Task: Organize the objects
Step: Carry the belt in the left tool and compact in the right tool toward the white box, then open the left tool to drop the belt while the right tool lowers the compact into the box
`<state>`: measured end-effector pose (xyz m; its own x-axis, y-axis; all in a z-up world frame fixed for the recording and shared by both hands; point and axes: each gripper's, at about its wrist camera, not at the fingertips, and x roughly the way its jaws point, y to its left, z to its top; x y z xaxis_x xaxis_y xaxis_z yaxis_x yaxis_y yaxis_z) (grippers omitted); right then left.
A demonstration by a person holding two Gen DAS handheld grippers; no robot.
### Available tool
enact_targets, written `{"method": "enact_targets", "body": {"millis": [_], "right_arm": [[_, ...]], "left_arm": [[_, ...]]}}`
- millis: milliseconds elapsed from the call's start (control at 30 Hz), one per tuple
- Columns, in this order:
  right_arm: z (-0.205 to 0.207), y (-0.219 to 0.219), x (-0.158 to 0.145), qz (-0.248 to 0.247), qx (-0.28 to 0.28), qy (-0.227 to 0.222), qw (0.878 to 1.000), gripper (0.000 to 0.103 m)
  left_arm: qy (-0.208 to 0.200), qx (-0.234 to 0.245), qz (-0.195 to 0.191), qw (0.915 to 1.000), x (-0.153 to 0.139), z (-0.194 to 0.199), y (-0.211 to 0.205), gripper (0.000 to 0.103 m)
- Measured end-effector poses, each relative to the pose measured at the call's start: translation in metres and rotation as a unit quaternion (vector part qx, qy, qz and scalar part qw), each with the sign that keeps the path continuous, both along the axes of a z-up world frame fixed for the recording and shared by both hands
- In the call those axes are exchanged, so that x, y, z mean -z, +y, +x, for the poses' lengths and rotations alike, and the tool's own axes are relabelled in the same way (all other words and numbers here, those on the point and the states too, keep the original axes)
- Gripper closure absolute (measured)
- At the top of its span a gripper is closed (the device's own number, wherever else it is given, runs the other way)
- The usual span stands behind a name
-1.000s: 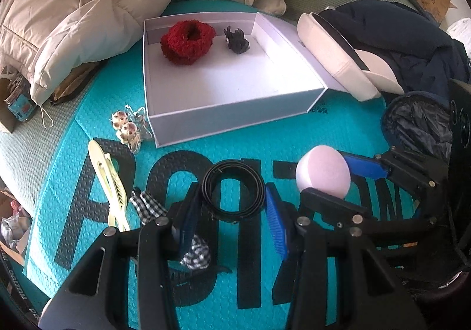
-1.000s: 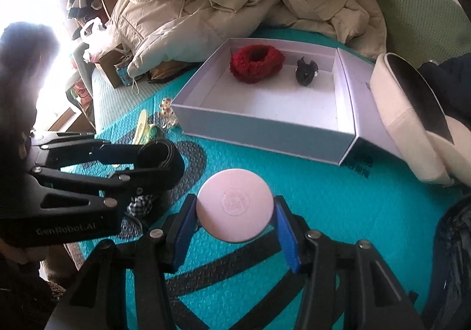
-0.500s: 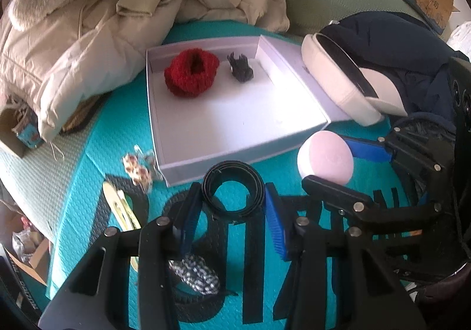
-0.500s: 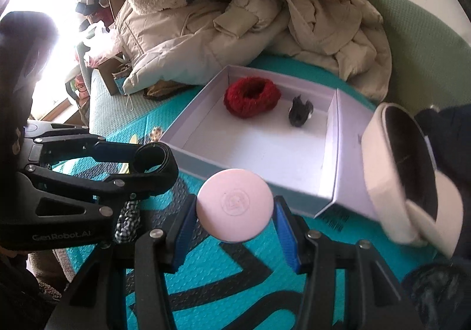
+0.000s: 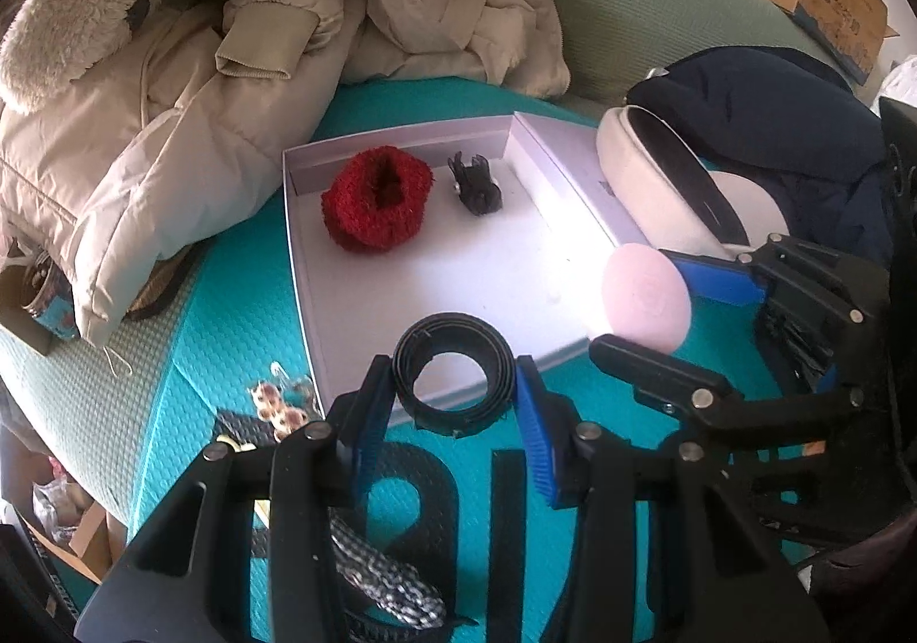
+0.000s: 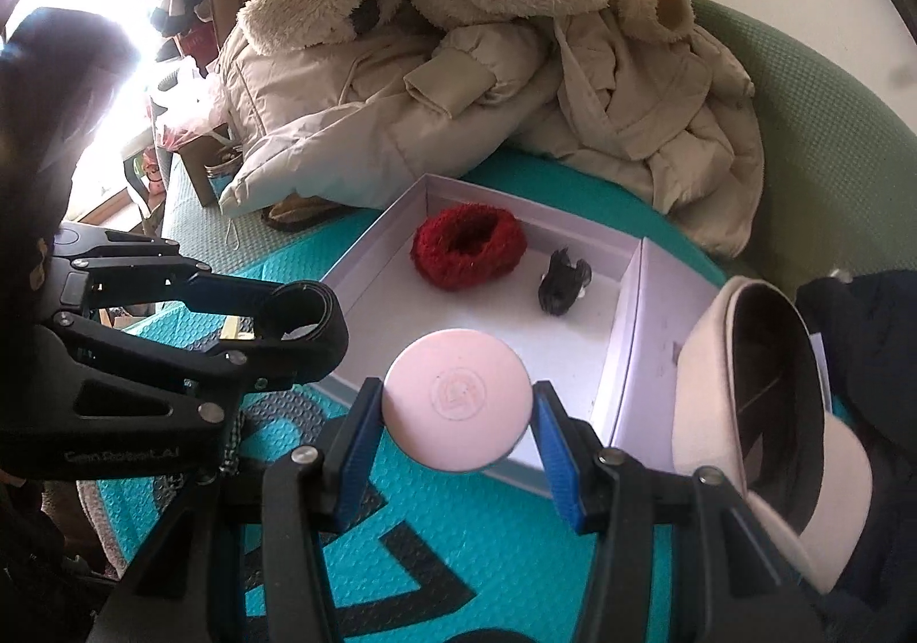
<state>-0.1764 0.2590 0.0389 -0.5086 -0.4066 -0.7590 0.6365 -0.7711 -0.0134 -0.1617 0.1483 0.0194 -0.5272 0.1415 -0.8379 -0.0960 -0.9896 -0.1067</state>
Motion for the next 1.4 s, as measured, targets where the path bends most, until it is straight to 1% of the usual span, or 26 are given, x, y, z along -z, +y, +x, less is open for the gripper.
{"method": "enact_targets", "body": {"millis": [233, 467, 700, 867, 1233, 1400], "right_arm": [[-0.020, -0.008, 0.006, 0.004, -0.002, -0.002, 1.000, 0.051], [-0.040, -0.014, 0.019, 0.005, 0.004, -0.014, 1.000, 0.051], [-0.060, -0.016, 0.035, 0.009, 0.021, -0.021, 1.000, 0.051], [-0.073, -0.018, 0.048, 0.011, 0.032, -0.030, 0.999, 0.051], [-0.107, -0.015, 0.072, 0.009, 0.060, -0.044, 0.997, 0.051], [-0.119, -0.013, 0.079, 0.009, 0.074, -0.050, 0.996, 0.051]], "left_arm": [[-0.009, -0.005, -0.006, 0.9999, 0.012, -0.024, -0.009, 0.063], [-0.022, -0.003, -0.009, 0.9997, 0.029, -0.049, -0.015, 0.063], [-0.037, -0.002, -0.008, 0.9993, 0.050, -0.074, -0.020, 0.063], [-0.040, 0.004, -0.017, 0.9990, 0.062, -0.091, -0.021, 0.063], [-0.045, 0.018, -0.025, 0.9985, 0.082, -0.123, -0.019, 0.063], [-0.047, 0.023, -0.021, 0.9984, 0.088, -0.137, -0.017, 0.063]]}}
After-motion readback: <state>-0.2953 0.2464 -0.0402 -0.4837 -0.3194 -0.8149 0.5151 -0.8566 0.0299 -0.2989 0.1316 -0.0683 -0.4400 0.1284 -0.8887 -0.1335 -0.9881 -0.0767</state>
